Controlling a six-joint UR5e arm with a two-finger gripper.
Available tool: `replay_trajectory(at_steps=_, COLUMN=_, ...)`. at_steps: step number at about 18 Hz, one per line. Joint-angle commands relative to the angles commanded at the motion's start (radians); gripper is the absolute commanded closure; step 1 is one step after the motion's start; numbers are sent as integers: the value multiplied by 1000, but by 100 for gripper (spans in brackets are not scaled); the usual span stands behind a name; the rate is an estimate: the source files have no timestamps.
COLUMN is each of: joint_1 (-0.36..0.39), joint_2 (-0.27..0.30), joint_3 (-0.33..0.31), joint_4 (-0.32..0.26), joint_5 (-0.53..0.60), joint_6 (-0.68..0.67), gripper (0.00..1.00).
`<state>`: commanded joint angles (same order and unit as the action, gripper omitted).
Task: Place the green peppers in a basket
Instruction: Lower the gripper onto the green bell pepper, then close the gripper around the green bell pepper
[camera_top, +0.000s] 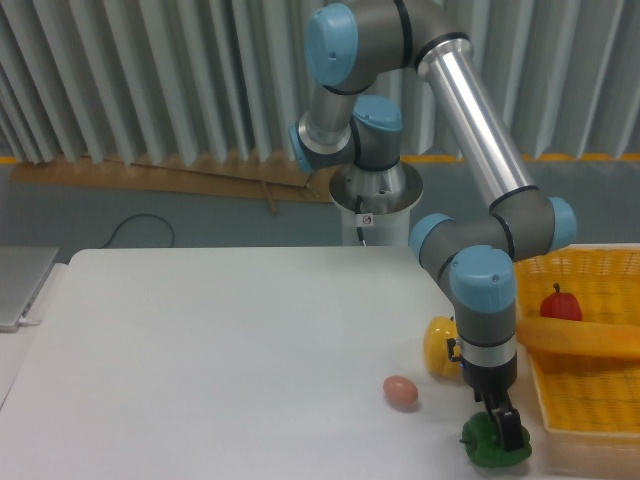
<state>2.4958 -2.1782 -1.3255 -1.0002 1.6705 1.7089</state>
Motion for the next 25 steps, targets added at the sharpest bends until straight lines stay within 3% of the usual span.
replay_trajectory(at_steps=21, joint_1=18, joint_2=-41, joint_3=40, joint_4=5, joint_5=-11, joint_6=8, gripper=0)
replay_trajectory(at_steps=25, joint_1=15, joint_2=-54, joint_3=17, joint_4=67, joint_5=43, joint_6=8, gripper=0)
